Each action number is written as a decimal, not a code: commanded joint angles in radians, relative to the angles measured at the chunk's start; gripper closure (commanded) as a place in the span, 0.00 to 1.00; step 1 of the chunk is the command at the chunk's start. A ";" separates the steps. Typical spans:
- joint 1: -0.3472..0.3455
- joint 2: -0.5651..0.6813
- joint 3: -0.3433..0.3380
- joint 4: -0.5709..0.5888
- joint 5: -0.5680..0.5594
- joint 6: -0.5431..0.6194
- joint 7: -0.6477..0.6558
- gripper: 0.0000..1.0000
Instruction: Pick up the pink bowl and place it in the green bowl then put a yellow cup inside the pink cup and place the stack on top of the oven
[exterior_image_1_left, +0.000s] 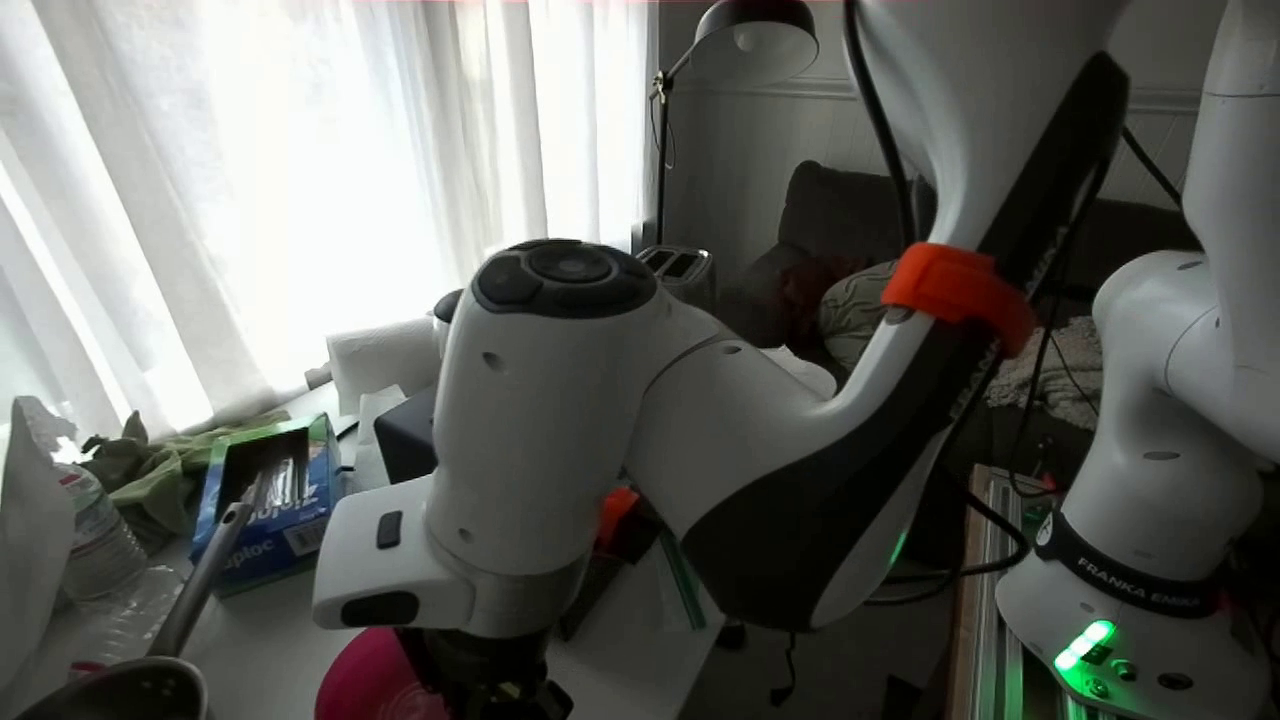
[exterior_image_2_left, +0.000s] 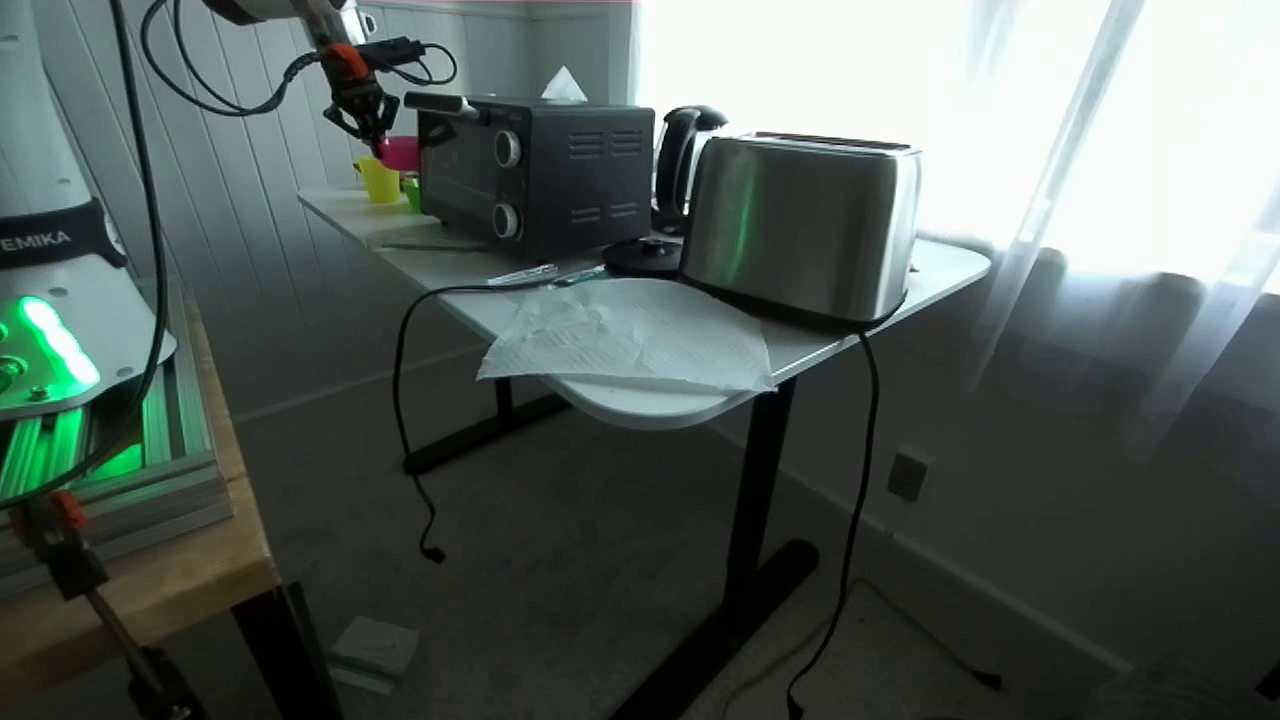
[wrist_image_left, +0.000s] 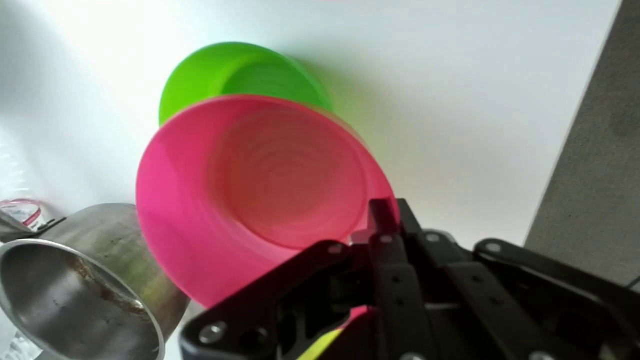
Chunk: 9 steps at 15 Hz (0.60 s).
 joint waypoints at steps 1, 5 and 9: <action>-0.002 0.084 -0.017 0.082 -0.059 0.009 0.003 0.99; 0.000 0.131 -0.040 0.137 -0.078 -0.001 0.007 0.99; -0.004 0.161 -0.044 0.164 -0.072 -0.015 -0.004 0.99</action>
